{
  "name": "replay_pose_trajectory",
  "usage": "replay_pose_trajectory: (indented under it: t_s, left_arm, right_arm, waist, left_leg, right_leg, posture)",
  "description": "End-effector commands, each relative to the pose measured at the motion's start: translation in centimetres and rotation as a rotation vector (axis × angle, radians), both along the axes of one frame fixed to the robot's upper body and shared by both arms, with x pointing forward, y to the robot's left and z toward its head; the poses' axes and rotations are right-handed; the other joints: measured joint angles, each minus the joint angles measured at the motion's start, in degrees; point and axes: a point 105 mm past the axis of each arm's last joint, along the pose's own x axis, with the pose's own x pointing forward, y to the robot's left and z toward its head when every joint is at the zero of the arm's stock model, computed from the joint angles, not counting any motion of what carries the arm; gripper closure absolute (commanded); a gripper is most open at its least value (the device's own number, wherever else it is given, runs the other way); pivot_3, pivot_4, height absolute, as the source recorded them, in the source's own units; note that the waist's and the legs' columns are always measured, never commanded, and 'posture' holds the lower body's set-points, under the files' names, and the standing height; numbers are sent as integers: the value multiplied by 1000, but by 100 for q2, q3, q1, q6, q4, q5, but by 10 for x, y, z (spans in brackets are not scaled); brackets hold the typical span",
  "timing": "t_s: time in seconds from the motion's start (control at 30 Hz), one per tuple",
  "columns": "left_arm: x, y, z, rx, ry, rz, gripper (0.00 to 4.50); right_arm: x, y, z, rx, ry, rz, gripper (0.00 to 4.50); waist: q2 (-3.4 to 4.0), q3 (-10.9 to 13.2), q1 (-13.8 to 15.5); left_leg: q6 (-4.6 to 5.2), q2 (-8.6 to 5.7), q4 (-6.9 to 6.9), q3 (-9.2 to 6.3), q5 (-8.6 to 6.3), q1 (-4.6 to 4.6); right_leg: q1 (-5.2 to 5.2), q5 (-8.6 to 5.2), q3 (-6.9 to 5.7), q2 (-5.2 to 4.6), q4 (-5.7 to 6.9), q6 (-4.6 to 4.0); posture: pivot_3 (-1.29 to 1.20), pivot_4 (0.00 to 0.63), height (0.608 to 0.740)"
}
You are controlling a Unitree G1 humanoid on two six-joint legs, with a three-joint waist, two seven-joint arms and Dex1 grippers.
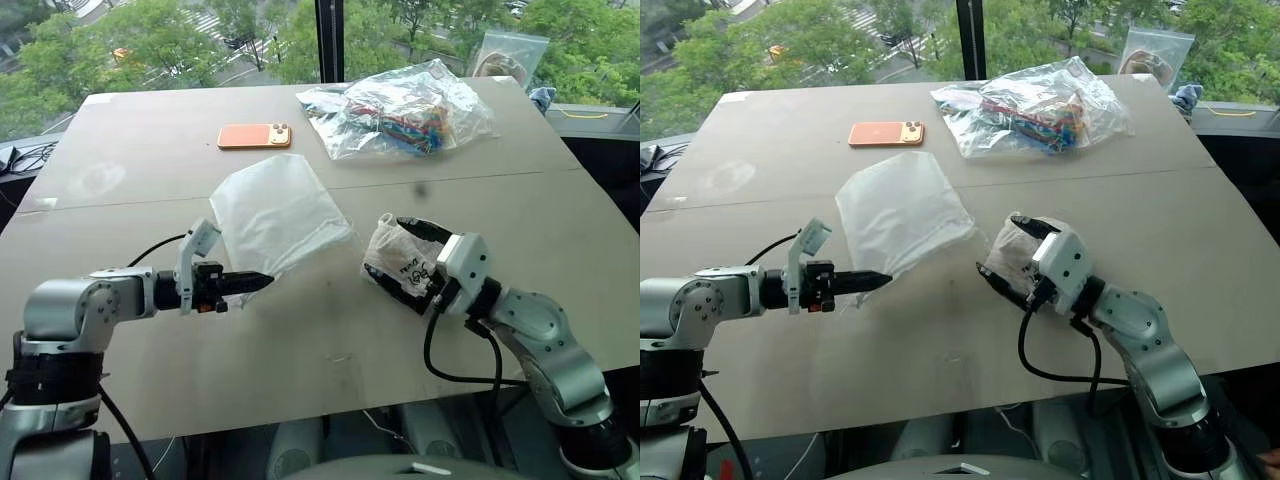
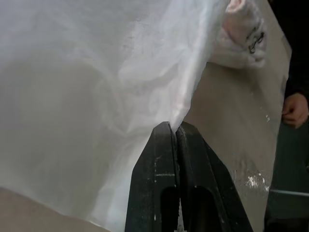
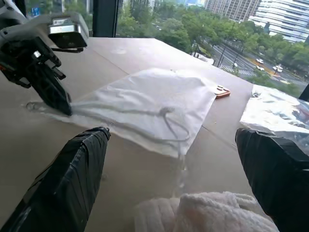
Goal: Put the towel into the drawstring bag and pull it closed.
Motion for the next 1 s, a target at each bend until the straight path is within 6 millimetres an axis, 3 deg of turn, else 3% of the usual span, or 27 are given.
replay_pose_trajectory:
  t_s: [0.03,0.13,0.23,0.33,0.4,0.43,0.63,0.73,1.0]
  left_arm:
    - [0,15,1,120,-96,-17,4418]
    - [-1,24,-6,198,-166,-51,4418]
    - [-9,20,-1,157,-230,-140,4418]
    - [-10,18,-1,201,-326,-192,3656]
    - [-8,8,3,218,-434,-238,2734]
    - [-6,2,5,234,-487,-266,2477]
    - [2,-28,1,318,-642,-383,2477]
    - [19,-41,-1,376,-725,-358,2477]
    - [31,-50,-9,430,-809,-357,2477]
  right_arm:
    - [-2,4,3,-3,-17,29,0]
    - [-5,2,-4,-35,-3,60,0]
    - [-11,0,-11,-77,7,97,0]
    - [-12,-3,-10,-75,6,95,0]
    - [-13,-5,-11,-73,8,87,0]
    - [-14,-5,-11,-70,10,82,0]
    - [-16,-8,-11,-65,13,56,0]
    - [-18,-10,-12,-71,16,45,0]
    - [-24,-15,-14,-77,32,11,0]
  waist:
    - [2,1,16]
    - [2,1,48]
    - [2,1,51]
    - [2,1,50]
    - [2,1,50]
    - [2,1,51]
    - [2,1,127]
    - [2,1,140]
    - [2,1,119]
  left_leg:
    - [0,-2,-1,1,0,0]
    - [0,-3,-1,0,0,-3]
    - [0,-3,-2,8,0,-2]
    - [0,-3,-2,9,0,-3]
    - [0,-1,-2,8,0,-3]
    - [0,-1,-2,8,0,-3]
    - [0,-4,2,12,0,-7]
    - [0,-4,3,10,0,-6]
    - [1,-1,1,11,-1,-3]
  right_leg:
    - [0,-1,0,-2,0,0]
    - [-1,-1,-2,-5,-3,0]
    - [-1,-2,1,-10,-7,0]
    - [-3,-3,0,-9,-7,1]
    - [-5,-3,0,-6,-5,1]
    - [-5,-3,0,-6,-4,1]
    - [-4,-2,3,-6,-5,3]
    - [-4,-2,3,-3,-3,4]
    - [-4,10,6,3,-1,25]
  posture:
    - [0,150,740]
    - [0,150,740]
    - [0,150,740]
    - [0,150,740]
    - [0,150,740]
    - [0,150,740]
    - [0,150,740]
    - [0,150,740]
    - [0,150,740]
